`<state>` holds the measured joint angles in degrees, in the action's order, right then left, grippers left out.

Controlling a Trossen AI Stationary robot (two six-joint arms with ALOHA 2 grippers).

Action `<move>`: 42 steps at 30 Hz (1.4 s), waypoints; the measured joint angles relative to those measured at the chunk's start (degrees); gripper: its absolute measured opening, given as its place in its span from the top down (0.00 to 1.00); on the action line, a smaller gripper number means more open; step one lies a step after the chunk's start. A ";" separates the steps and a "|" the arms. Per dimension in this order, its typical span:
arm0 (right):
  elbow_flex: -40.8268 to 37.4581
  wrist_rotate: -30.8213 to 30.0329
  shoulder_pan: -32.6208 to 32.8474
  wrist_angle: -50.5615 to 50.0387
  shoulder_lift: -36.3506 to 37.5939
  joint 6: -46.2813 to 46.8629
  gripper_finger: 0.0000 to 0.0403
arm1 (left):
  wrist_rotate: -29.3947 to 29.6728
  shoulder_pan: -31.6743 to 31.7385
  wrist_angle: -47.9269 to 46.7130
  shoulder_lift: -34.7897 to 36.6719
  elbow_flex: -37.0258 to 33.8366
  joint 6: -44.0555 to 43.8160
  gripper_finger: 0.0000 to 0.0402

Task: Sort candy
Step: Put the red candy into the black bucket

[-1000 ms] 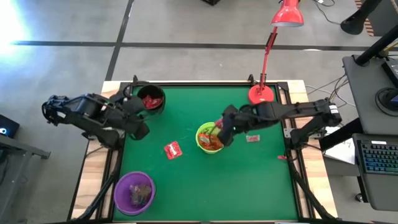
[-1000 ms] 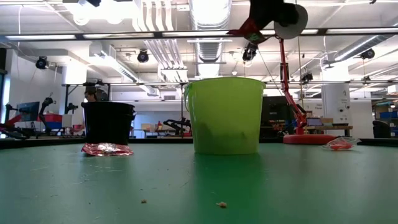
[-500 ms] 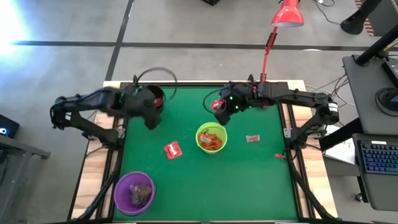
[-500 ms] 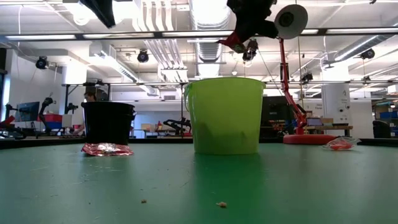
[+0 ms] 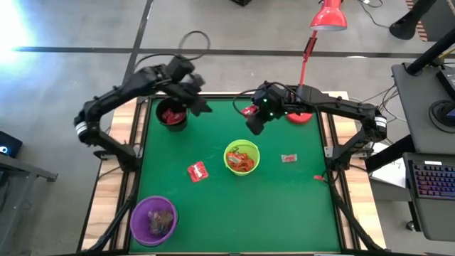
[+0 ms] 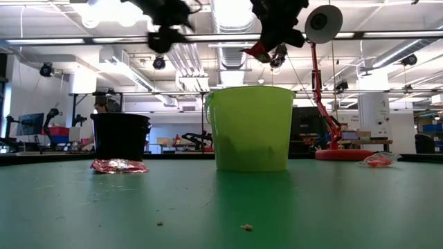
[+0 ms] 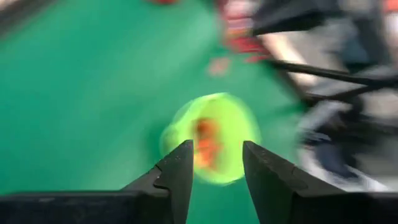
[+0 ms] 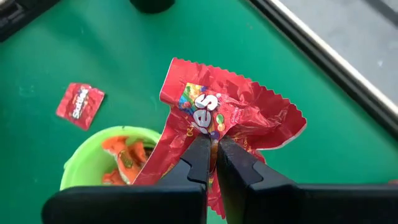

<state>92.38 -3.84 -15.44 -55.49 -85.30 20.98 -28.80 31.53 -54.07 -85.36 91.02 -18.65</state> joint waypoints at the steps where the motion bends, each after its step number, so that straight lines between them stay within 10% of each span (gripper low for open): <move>1: 0.00 -0.04 -0.04 0.72 0.00 -0.52 0.97 | -3.78 -0.16 3.12 -1.29 0.02 -0.11 0.69; 14: 0.00 2.14 -3.79 4.53 0.00 -3.14 0.97 | -12.77 -0.20 16.47 -16.55 9.36 -8.74 0.55; 36: 2.07 2.92 -5.66 1.12 0.11 -6.40 0.97 | -18.12 -0.99 -5.63 -38.58 43.37 -4.58 0.53; 42: 6.37 2.42 -5.96 -1.55 0.07 -6.88 0.97 | -21.76 -1.45 -3.70 -39.43 41.90 -5.93 0.53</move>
<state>98.75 -1.42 -21.40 -57.04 -85.23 14.10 -50.56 30.08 -57.78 -124.79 132.92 -24.59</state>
